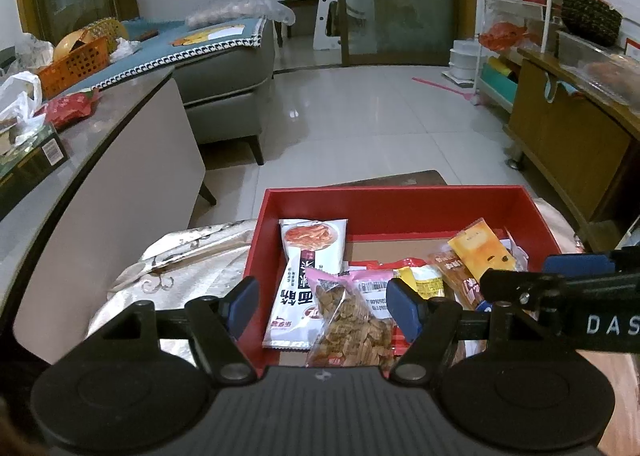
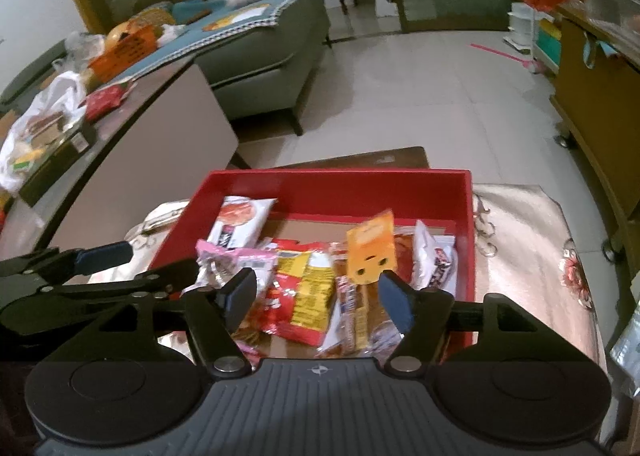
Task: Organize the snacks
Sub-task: 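Lower both packets into the red box and open both tools, then withdraw both open tools toward the Kaprons packet and blue coconut bag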
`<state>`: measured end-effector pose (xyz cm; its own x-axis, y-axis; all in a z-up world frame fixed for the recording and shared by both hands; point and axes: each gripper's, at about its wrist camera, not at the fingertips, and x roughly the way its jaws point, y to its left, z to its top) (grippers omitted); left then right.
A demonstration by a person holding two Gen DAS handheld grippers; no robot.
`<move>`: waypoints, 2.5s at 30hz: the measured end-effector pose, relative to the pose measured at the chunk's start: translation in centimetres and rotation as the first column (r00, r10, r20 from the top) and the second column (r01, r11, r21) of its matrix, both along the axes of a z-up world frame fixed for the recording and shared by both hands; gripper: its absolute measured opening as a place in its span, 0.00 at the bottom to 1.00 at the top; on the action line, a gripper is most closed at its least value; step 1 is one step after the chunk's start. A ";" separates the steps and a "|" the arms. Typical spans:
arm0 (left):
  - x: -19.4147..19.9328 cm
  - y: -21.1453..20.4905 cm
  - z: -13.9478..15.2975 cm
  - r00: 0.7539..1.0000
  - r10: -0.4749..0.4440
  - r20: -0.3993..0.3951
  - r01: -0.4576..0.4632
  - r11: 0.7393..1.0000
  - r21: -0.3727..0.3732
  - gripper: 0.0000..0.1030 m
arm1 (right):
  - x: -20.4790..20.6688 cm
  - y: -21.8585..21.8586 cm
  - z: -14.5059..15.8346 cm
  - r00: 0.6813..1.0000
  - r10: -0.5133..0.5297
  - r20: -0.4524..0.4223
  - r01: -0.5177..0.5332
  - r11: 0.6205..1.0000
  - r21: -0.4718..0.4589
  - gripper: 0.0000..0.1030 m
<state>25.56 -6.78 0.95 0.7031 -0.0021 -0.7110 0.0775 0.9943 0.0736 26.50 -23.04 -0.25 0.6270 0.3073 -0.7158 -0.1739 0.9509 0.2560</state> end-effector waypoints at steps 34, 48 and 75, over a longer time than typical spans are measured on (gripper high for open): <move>-10.2 4.7 0.5 0.997 0.053 -0.057 -0.052 0.999 0.005 0.68 | -7.7 4.6 -2.0 0.985 0.104 -0.141 -0.115 0.991 -0.069 0.81; -9.9 6.6 -0.6 0.991 0.065 -0.114 -0.069 0.997 -0.032 0.69 | -5.8 7.4 -6.7 0.962 0.125 -0.243 -0.172 0.968 -0.183 0.81; -9.8 8.3 -1.9 0.978 0.051 -0.204 -0.072 0.993 -0.098 0.70 | -4.1 7.1 -10.0 0.960 0.094 -0.264 -0.170 0.944 -0.283 1.00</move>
<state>15.74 1.57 -0.98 0.5467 -0.0447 -0.8361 0.0188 0.9990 -0.0411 22.39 -15.96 -10.20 0.3903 0.1220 -0.9126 -0.2719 0.9622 0.0123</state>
